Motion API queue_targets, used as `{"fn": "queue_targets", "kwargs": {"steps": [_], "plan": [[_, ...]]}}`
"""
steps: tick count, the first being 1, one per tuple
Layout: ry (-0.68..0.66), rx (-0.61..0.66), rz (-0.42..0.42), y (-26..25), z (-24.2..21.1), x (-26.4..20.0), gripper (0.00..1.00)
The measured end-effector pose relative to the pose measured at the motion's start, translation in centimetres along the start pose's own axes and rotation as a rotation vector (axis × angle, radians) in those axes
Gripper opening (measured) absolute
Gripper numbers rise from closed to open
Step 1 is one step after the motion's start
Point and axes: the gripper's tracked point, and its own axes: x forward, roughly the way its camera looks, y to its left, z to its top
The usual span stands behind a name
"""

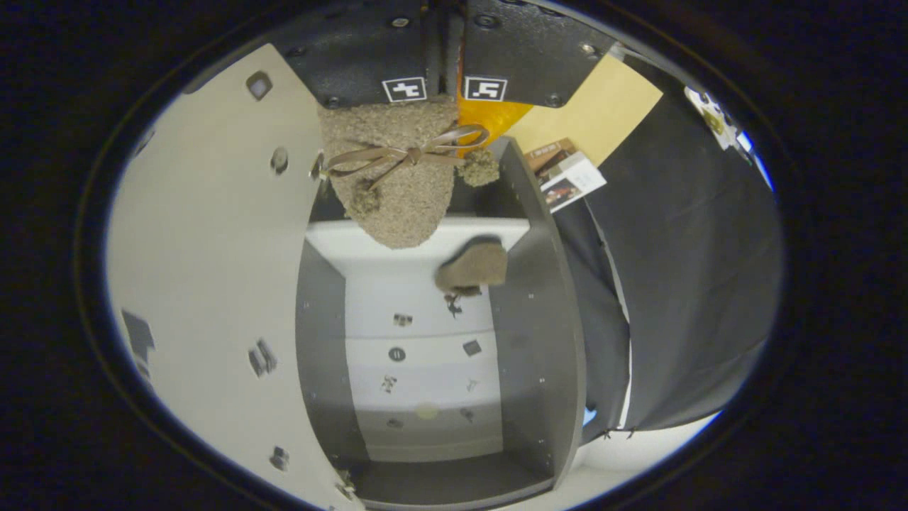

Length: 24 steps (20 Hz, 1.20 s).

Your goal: Open the shoe cabinet door, grab the shoes and put them into the shoe cabinet, then close the shoe cabinet door.

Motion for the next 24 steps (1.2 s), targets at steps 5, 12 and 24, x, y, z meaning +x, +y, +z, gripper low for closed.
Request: {"fn": "queue_targets", "kwargs": {"steps": [5,12,24], "plan": [[-0.097,-0.022,-0.037,-1.2,8.2,4.2,0.07],[-0.136,-0.026,-0.092,-2.4,15.2,14.4,0.07],[0.037,0.045,-0.11,-4.7,12.9,28.2,0.07]]}}
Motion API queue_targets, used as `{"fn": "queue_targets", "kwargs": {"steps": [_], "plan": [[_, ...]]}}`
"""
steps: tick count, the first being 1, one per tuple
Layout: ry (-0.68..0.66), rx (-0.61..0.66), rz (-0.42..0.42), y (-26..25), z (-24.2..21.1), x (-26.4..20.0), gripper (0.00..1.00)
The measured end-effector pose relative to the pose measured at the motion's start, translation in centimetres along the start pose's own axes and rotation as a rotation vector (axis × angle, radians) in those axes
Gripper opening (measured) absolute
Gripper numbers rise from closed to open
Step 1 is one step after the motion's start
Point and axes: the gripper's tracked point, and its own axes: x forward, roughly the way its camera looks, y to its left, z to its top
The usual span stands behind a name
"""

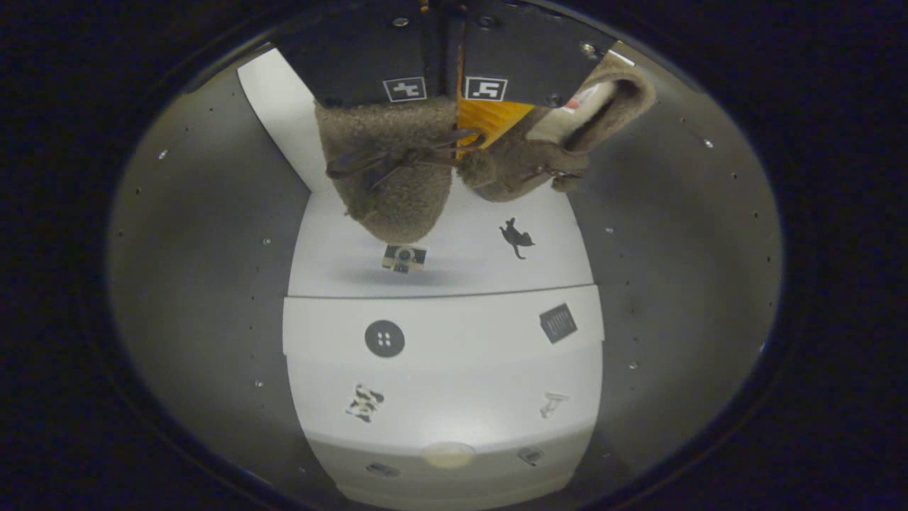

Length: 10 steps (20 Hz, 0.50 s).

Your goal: Open the shoe cabinet door, grab the shoes and put them into the shoe cabinet, then close the shoe cabinet door.

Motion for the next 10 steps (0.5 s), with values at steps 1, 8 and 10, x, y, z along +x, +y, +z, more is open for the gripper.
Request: {"fn": "queue_targets", "kwargs": {"steps": [1,8,10], "plan": [[0.026,0.001,-0.009,-0.2,-0.3,0.4,0.07],[0.17,0.02,-0.057,-1.1,-2.4,2.3,0.1],[0.184,0.022,-0.066,-1.1,-2.6,2.0,0.14]]}}
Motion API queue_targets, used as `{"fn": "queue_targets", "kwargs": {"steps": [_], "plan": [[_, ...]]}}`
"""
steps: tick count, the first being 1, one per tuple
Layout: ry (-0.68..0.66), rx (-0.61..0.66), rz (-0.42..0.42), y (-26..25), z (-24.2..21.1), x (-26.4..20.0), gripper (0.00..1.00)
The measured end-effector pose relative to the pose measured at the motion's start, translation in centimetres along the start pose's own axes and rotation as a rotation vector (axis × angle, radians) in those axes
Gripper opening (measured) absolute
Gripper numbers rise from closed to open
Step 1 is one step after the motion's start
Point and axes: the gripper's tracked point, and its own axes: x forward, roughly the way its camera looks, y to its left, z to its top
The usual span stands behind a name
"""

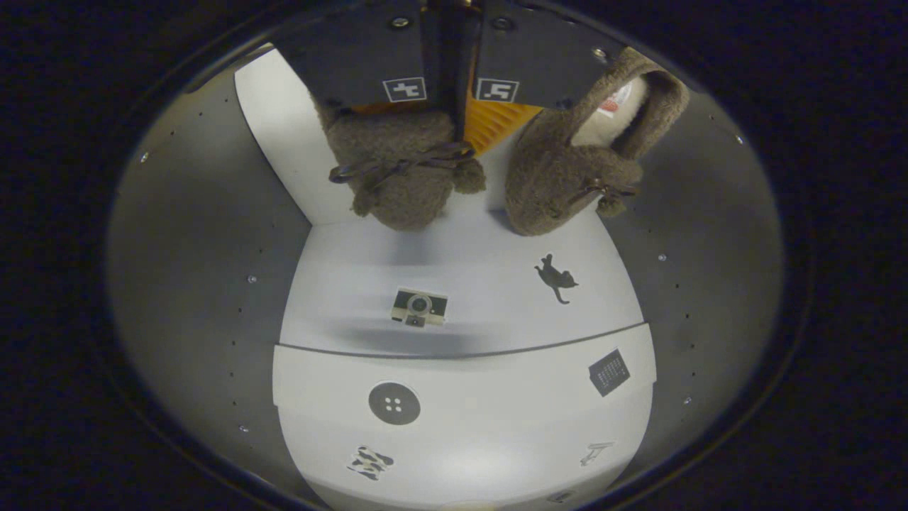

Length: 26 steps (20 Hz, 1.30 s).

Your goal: Open the shoe cabinet door, grab the shoes and put them into the shoe cabinet, then close the shoe cabinet door.

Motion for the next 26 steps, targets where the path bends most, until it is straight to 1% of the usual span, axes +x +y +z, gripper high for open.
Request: {"fn": "queue_targets", "kwargs": {"steps": [3,5,7,8,9,12,15,21,23,25,26], "plan": [[-0.01,0.021,0.051,1.1,-0.2,-1.6,0.26],[-0.064,-0.007,0.049,1.4,0.2,-3.8,0.49],[-0.137,-0.048,0.033,1.4,0.4,-6.6,0.6],[-0.197,-0.071,0.033,1.6,0.8,-8.2,0.68],[-0.239,-0.102,0.029,1.7,1.0,-9.9,0.71],[-0.307,-0.145,0.056,2.9,0.2,-15.2,1.0],[-0.334,-0.124,0.089,3.7,-1.6,-19.9,1.0],[-0.412,-0.094,0.136,3.2,-6.4,-31.1,1.0],[-0.432,-0.1,0.139,2.1,-8.2,-34.9,1.0],[-0.434,-0.116,0.165,1.3,-10.6,-38.3,1.0],[-0.435,-0.13,0.164,0.6,-11.7,-40.0,1.0]]}}
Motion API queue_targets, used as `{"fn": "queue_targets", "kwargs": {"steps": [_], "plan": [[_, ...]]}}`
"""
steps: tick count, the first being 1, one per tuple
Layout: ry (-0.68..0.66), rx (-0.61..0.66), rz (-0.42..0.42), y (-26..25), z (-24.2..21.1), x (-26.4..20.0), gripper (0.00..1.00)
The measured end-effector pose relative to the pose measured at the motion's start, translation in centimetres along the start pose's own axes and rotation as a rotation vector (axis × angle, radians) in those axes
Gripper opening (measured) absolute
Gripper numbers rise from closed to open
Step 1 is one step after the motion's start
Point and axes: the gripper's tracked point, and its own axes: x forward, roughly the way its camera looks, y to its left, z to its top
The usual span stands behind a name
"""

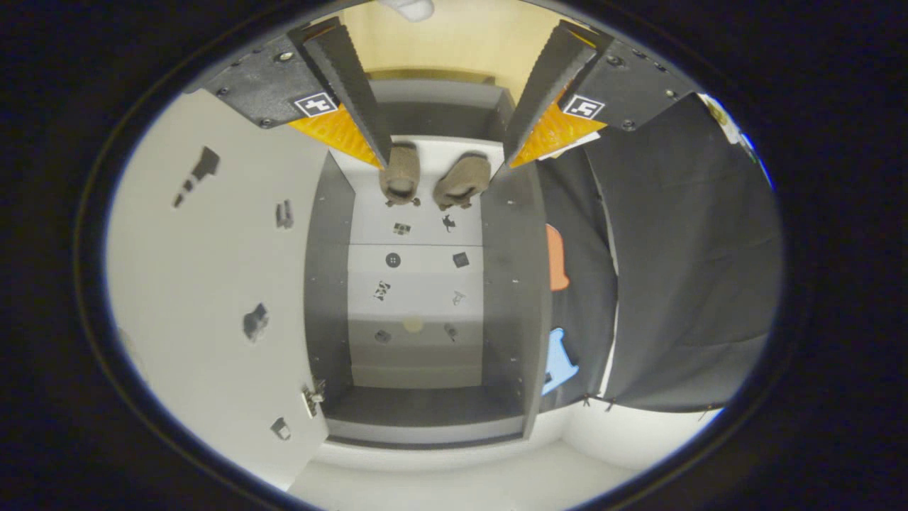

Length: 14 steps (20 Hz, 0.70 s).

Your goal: Open the shoe cabinet door, grab the shoes and put them into the shoe cabinet, then close the shoe cabinet door.

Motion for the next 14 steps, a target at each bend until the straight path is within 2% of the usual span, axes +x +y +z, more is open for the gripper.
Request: {"fn": "queue_targets", "kwargs": {"steps": [3,8,14], "plan": [[-0.004,-0.018,0.007,-1.0,-0.9,-6.1,1.0],[-0.01,0.005,-0.034,-4.3,-2.4,-15.2,1.0],[-0.016,0.041,-0.189,-12.5,-3.2,-21.6,1.0]]}}
